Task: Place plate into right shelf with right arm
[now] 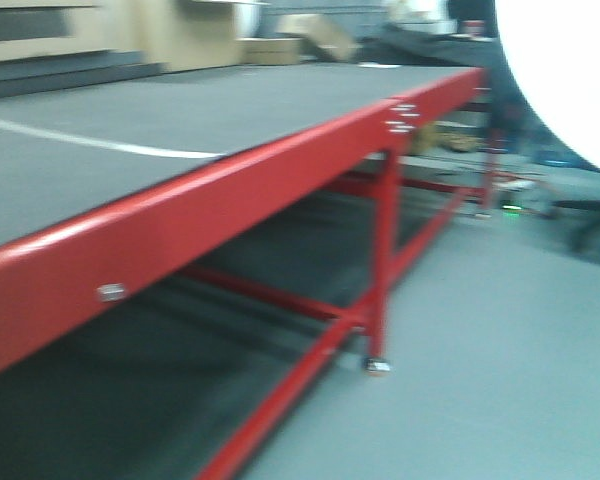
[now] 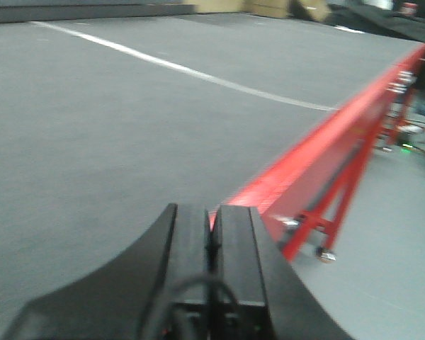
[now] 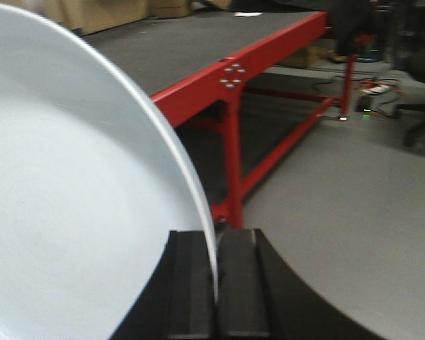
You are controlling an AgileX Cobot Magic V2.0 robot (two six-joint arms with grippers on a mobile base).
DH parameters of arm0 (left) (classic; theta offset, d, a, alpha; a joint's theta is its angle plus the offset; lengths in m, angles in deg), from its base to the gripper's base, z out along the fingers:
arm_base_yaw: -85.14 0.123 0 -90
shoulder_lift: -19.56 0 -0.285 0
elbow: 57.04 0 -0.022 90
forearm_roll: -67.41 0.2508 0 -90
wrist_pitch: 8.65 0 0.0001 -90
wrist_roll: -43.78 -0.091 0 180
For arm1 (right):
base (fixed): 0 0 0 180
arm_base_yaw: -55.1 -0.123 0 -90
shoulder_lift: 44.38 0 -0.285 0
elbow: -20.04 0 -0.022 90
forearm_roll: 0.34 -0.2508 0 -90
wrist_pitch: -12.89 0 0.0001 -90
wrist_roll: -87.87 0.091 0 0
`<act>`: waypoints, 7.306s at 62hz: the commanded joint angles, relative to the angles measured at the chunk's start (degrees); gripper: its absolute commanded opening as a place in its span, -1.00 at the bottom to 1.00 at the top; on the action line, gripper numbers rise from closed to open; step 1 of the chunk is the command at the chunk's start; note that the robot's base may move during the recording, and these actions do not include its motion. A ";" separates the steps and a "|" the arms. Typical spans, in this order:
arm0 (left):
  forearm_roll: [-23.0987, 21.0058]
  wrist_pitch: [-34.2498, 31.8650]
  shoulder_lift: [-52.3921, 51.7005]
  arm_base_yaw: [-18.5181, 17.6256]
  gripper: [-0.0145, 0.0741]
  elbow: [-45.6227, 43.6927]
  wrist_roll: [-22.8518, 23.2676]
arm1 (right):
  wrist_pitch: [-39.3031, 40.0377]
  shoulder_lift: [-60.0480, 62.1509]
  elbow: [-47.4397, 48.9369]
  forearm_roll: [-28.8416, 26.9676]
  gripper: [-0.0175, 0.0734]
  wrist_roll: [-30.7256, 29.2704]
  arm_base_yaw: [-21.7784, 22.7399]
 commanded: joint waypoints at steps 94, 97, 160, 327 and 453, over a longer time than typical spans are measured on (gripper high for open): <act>-0.47 -5.16 -0.59 -0.11 -0.96 0.59 0.40 | 4.83 -0.37 1.70 0.52 -0.50 0.08 0.45; -0.47 -5.16 -0.59 -0.11 -0.96 0.59 0.40 | 4.83 -0.37 1.70 0.52 -0.50 0.08 0.45; -0.47 -5.16 -0.59 -0.11 -0.96 0.59 0.40 | 4.85 -0.37 1.70 0.52 -0.50 0.08 0.45; -0.47 -5.16 -0.59 -0.11 -0.96 0.59 0.40 | 4.80 -0.37 1.70 0.52 -0.50 0.08 0.45; -0.47 -5.16 -0.59 -0.11 -0.96 0.59 0.40 | 9.79 -2.75 7.80 -5.31 -0.50 0.13 0.45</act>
